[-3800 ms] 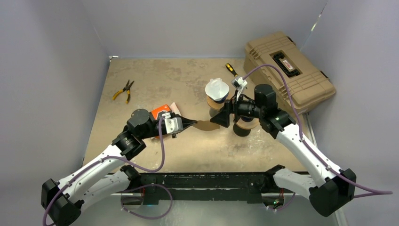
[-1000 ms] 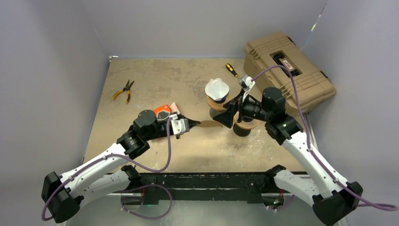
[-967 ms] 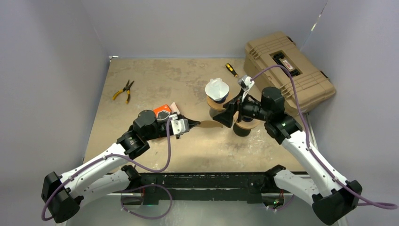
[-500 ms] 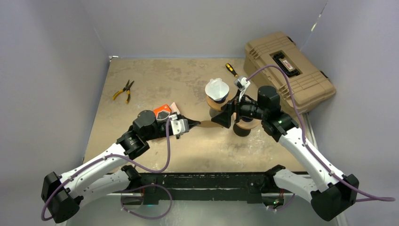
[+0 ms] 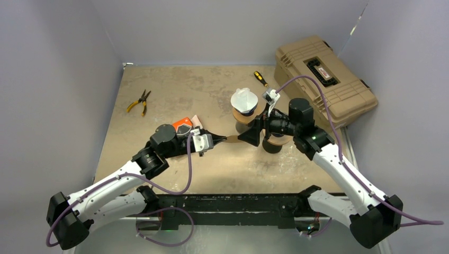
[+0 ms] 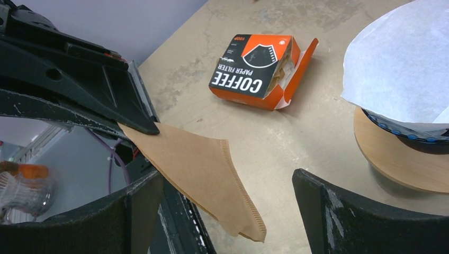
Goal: Place the coffee filter in the dripper
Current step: Pick up the coffee filter from the coffee filter holder.
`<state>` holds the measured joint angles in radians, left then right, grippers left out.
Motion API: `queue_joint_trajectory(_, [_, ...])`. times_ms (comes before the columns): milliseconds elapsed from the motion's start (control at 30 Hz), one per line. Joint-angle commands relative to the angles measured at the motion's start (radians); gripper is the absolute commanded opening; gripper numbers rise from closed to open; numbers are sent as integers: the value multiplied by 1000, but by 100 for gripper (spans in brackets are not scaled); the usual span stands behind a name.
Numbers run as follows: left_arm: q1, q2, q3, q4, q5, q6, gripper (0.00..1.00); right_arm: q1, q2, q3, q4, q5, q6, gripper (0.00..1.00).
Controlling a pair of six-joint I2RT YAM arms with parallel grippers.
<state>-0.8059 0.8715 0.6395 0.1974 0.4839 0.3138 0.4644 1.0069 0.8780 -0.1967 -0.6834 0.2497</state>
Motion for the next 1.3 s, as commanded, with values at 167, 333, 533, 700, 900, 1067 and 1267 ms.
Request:
queue_joint_trajectory(167, [-14,3,42,11,-19,18,0,-3,-40,12,27,24,-13,96])
queue_joint_trajectory(333, [-16,0,36,1,-18,21,0,-1,-77,26,26,64,8,96])
queue_joint_trajectory(533, [-20,-3,41,16,-18,12,0,-1,-62,21,36,76,14,96])
queue_joint_trajectory(700, [-22,-6,43,33,-19,5,0,-1,-38,-2,48,23,8,96])
queue_joint_trajectory(900, [-23,-6,40,48,-23,-6,0,-2,-37,-11,54,-16,8,96])
queue_joint_trajectory(1067, [-24,-3,39,56,-28,-9,0,-2,-49,-19,56,-23,5,96])
queue_joint_trajectory(1267, [-26,0,37,77,-16,-18,0,-1,-31,-24,41,5,-5,96])
